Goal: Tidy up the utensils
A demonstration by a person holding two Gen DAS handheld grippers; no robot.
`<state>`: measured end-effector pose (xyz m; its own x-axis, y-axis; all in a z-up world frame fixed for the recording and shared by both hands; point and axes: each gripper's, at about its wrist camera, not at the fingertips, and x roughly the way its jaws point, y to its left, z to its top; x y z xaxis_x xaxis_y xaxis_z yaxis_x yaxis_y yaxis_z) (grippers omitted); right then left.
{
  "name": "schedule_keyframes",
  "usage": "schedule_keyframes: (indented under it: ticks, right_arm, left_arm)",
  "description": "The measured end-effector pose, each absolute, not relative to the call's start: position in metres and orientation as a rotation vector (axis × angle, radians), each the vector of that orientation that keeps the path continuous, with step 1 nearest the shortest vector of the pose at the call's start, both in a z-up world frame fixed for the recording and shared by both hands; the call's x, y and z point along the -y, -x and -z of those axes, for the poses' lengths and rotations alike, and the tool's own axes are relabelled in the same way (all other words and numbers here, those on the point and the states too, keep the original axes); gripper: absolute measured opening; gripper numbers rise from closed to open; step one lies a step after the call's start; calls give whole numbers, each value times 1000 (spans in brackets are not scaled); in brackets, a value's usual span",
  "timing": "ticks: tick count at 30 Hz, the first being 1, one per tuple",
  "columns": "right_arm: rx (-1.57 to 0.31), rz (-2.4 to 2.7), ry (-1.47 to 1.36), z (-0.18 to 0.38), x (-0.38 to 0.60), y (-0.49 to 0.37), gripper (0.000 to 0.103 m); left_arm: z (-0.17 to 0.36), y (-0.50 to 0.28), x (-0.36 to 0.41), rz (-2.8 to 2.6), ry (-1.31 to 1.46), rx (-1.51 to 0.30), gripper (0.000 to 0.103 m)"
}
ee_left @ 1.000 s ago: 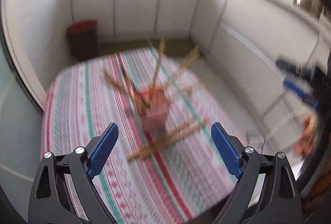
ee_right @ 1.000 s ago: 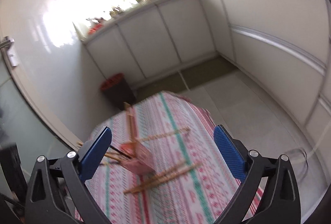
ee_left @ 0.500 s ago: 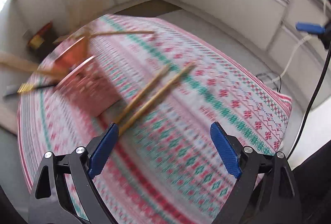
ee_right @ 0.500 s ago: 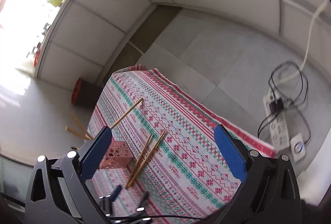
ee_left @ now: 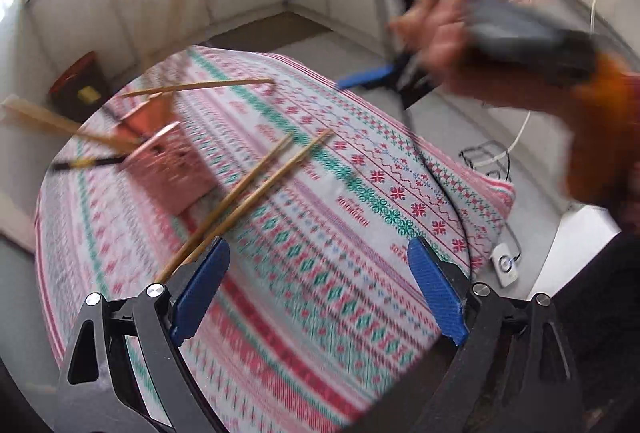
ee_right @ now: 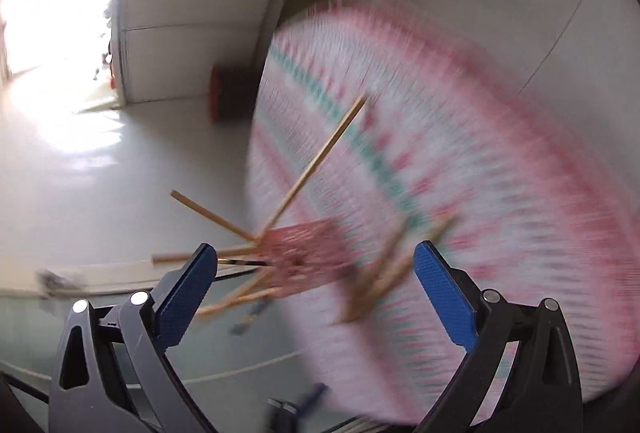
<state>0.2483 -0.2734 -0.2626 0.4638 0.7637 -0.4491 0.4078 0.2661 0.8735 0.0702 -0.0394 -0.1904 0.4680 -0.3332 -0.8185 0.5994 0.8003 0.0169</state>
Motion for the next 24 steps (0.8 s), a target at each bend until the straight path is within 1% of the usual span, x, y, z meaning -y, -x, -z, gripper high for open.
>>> schedule_keyframes:
  ticks: [5,8,10,11,12,13,14,15,17,19,22,24]
  right_arm:
    - [-1149,-265,-1543,317,255,-290,95]
    - [-1093,-276,-1622,328,252,-311,95]
    - [-1094,-277,-1634,332,247,-322,93]
    - [-1105,-269,-1635,332,246,-329,88]
    - [-1127,-255,-1639,337,241,-335,77]
    - [-1149,-242,-1647,342,236,-341,69]
    - [-1171,-227,-1658,349,232,-349,44]
    - [-1185,-217,-1659,354,232,-353,11]
    - [-1193,-195,-1669,361,228,-357,10]
    - [-1156,-201,-1653,353,230,-355,10]
    - [-1096,-260,-1597,314,232,-357,8]
    - [-1049,-306,-1510,269,233,-362,8]
  left_arm:
    - [179,-55,16,578,-271,-902,87]
    - [176,-57,8,569,-265,-902,87]
    - [173,-59,3,557,-255,-894,87]
    - [171,-59,0,553,-249,-891,87]
    - [169,-59,-1,549,-245,-886,87]
    - [168,-60,-3,541,-242,-879,87]
    - [167,-60,-5,534,-240,-875,87]
    - [166,-60,-6,524,-242,-869,87]
    - [164,-59,-11,514,-242,-865,87]
    - [162,-60,-15,501,-237,-864,87]
    - [154,-58,-18,499,-221,-843,87]
    - [146,-54,-17,511,-220,-816,87]
